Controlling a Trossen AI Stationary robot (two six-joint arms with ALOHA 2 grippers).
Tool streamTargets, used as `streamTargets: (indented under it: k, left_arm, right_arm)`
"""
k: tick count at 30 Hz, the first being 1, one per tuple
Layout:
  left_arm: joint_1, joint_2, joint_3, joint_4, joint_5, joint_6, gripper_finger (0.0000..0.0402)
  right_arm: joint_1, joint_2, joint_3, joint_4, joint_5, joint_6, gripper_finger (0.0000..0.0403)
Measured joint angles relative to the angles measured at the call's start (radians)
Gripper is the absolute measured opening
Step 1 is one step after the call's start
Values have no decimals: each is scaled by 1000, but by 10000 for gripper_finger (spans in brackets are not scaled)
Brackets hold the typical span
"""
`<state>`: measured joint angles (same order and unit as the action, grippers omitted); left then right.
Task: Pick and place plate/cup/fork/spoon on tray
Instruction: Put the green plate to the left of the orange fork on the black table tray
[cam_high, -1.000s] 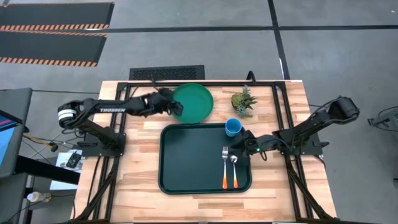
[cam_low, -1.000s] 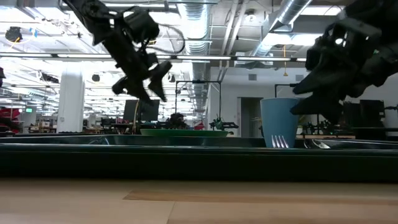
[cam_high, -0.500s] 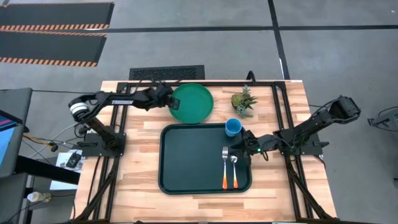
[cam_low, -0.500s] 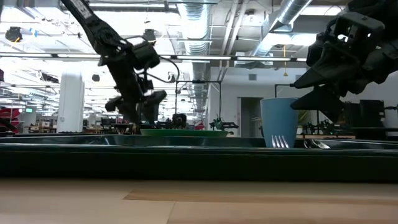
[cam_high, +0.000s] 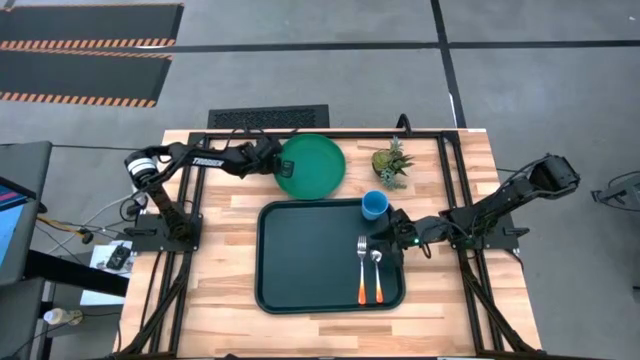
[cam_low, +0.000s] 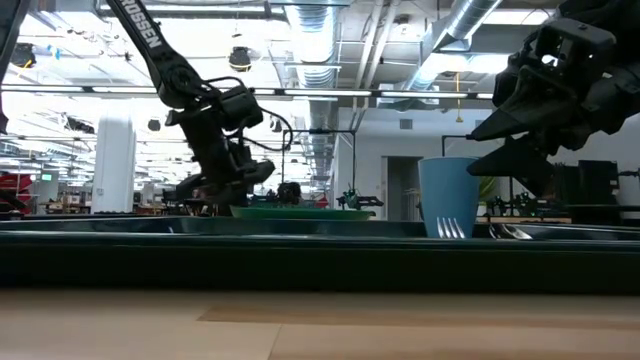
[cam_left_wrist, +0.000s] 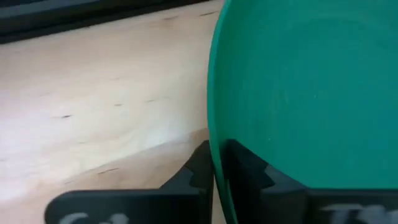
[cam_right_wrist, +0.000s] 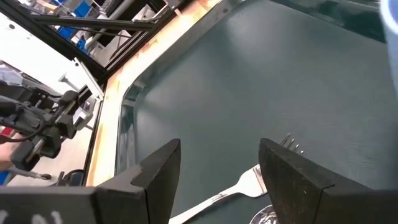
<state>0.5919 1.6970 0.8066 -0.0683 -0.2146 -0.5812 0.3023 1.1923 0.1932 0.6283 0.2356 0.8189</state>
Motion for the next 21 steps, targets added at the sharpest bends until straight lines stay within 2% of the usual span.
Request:
streamTargets:
  k: [14,21]
  left_arm:
    - [-13,-35,-3,92,23,11,1]
    - [-8,-126,-4,79,-3,65,1]
  right_arm:
    - [0,-4,19,-9,0,4,240]
    - [-6,-4,21,-4,1,4,240]
